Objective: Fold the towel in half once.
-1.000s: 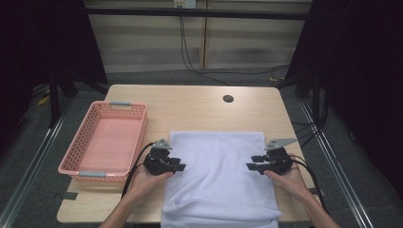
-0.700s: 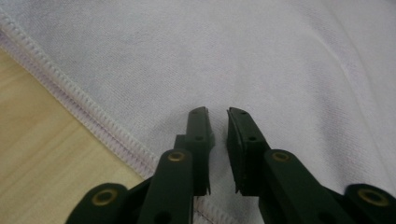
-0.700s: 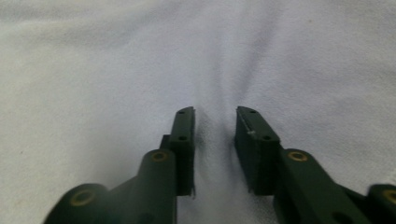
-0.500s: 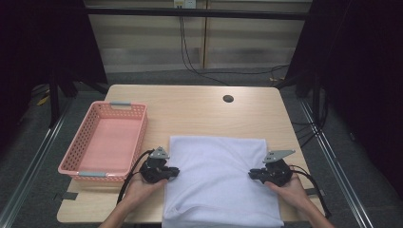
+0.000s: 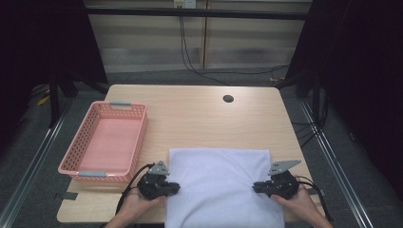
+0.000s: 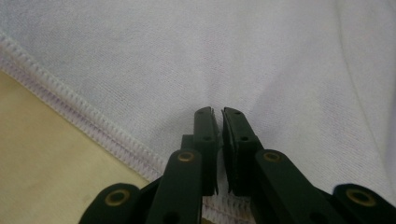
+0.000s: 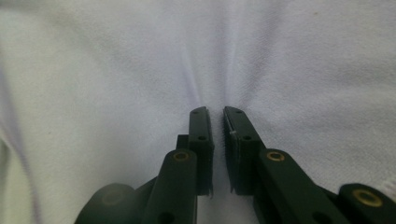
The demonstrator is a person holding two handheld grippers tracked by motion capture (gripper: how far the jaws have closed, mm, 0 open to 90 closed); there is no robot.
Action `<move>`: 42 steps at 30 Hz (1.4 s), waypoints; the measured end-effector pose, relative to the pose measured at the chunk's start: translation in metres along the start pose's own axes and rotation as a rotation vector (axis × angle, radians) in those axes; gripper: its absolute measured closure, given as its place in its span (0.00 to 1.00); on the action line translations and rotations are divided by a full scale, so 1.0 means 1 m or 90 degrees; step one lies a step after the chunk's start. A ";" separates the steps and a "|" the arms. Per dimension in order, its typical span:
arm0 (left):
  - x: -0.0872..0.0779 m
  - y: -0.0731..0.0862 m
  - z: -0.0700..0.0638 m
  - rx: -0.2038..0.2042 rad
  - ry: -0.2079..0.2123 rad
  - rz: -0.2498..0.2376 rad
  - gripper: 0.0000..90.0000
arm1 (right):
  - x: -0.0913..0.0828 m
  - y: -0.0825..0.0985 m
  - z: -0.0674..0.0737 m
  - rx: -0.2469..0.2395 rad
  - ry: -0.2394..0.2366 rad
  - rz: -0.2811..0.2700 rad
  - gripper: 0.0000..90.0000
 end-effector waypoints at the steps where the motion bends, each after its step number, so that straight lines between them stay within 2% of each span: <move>1: -0.001 0.002 -0.003 -0.003 -0.001 -0.001 0.94 | -0.002 0.002 0.003 0.002 -0.018 0.005 0.91; 3: -0.005 0.005 -0.007 -0.017 0.002 0.008 0.93 | -0.005 0.007 0.010 -0.003 -0.026 0.008 0.91; 5: -0.008 0.007 -0.012 0.002 0.005 0.013 0.89 | -0.007 0.008 0.016 -0.008 -0.023 0.014 0.90; 6: -0.009 0.008 -0.011 -0.001 0.005 0.008 0.88 | -0.008 0.009 0.017 -0.006 -0.022 0.019 0.89; 7: -0.009 0.007 -0.009 -0.006 0.006 0.008 0.87 | -0.009 0.008 0.016 -0.010 -0.028 0.011 0.87; 8: -0.010 0.005 -0.006 -0.007 0.001 0.005 0.86 | -0.011 0.006 0.012 -0.006 -0.020 -0.009 0.86; 9: -0.009 0.002 -0.003 -0.012 -0.002 -0.003 0.84 | -0.015 0.003 0.007 0.000 -0.010 -0.032 0.86; 11: -0.010 -0.007 0.006 -0.018 -0.018 -0.021 0.81 | -0.023 -0.007 -0.007 0.007 0.037 -0.074 0.83; 12: -0.009 -0.012 0.011 -0.024 -0.019 -0.033 0.80 | -0.026 -0.011 -0.015 0.016 0.046 -0.086 0.83; 13: -0.009 -0.018 0.016 -0.026 -0.027 -0.039 0.80 | -0.028 -0.016 -0.023 0.013 0.070 -0.096 0.81; 14: -0.008 -0.023 0.021 -0.022 -0.044 -0.047 0.79 | -0.030 -0.020 -0.032 0.016 0.092 -0.106 0.79; 16: -0.005 -0.035 0.032 -0.036 -0.051 -0.064 0.78 | -0.030 -0.028 -0.051 0.025 0.115 -0.115 0.75; 17: -0.002 -0.041 0.036 -0.034 -0.062 -0.071 0.77 | -0.028 -0.031 -0.060 0.032 0.126 -0.121 0.70; 19: 0.003 -0.052 0.045 -0.032 -0.064 -0.076 0.75 | -0.022 -0.034 -0.077 0.047 0.129 -0.120 0.67; 21: 0.008 -0.060 0.056 -0.043 -0.072 -0.087 0.73 | -0.014 -0.037 -0.088 0.054 0.137 -0.112 0.61; 23: 0.012 -0.064 0.064 -0.057 -0.070 -0.095 0.70 | -0.007 -0.039 -0.095 0.056 0.130 -0.104 0.59; 24: 0.013 -0.066 0.066 -0.060 -0.070 -0.096 0.67 | -0.004 -0.039 -0.097 0.061 0.133 -0.097 0.57; 26: 0.016 -0.066 0.071 -0.064 -0.075 -0.104 0.63 | 0.002 -0.037 -0.101 0.067 0.122 -0.087 0.57; 27: 0.018 -0.064 0.073 -0.069 -0.073 -0.098 0.62 | 0.003 -0.035 -0.101 0.065 0.114 -0.082 0.57; 29: 0.019 -0.062 0.075 -0.065 -0.098 -0.077 0.57 | 0.005 -0.031 -0.100 0.067 0.109 -0.071 0.57; 33: 0.018 -0.057 0.083 -0.092 -0.095 -0.079 0.52 | 0.004 -0.024 -0.098 0.069 0.099 -0.060 0.57; 35: 0.020 -0.055 0.085 -0.086 -0.110 -0.064 0.51 | 0.004 -0.021 -0.099 0.076 0.100 -0.061 0.57; 37: 0.022 -0.051 0.088 -0.086 -0.104 -0.055 0.49 | 0.003 -0.020 -0.099 0.080 0.097 -0.059 0.57; 39: 0.023 -0.048 0.090 -0.093 -0.097 -0.055 0.49 | 0.002 -0.019 -0.098 0.079 0.092 -0.058 0.62; 42: 0.025 -0.049 0.088 -0.080 -0.099 -0.048 0.54 | 0.000 -0.016 -0.097 0.082 0.073 -0.059 0.70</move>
Point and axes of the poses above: each handheld gripper's, and its own axes: x roughly forward along the jaws, y roughly out of its underside, z roughly to its left, the point moved 1 cm from there along x, roughly forward along the jaws, and after that the axes turned 5 degrees about -z, right-handed, at the moved point
